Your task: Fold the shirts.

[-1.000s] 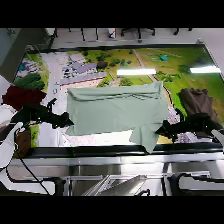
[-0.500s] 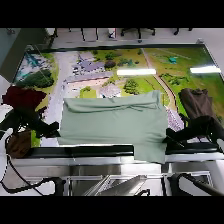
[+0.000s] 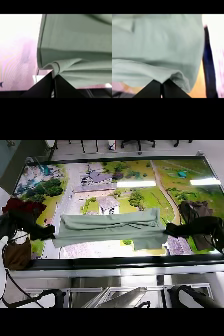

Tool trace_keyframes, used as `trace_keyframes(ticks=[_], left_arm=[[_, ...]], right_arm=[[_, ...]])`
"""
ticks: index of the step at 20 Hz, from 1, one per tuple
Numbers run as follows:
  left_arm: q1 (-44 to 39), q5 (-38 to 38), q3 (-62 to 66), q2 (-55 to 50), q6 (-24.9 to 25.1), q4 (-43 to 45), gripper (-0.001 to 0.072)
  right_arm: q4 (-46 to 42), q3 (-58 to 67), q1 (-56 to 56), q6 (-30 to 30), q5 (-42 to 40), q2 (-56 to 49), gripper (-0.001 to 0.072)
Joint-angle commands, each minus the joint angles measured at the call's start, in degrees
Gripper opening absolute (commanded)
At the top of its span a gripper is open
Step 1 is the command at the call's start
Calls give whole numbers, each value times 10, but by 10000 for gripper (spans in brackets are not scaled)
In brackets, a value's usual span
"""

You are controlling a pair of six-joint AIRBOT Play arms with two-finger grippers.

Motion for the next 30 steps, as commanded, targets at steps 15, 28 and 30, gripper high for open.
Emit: trace_keyframes(ticks=[15, 28, 30], left_arm=[[-82, 105, 405, -326, -29, -35, 264], [-47, 239, 478, -255, -96, 34, 698], [-51, 198, 436, -208, -94, 14, 698]], right_arm=[[8, 316, 19, -55, -24, -313, 681], [53, 323, -13, -99, -121, -405, 634], [79, 323, -12, -114, -122, -424, 230]])
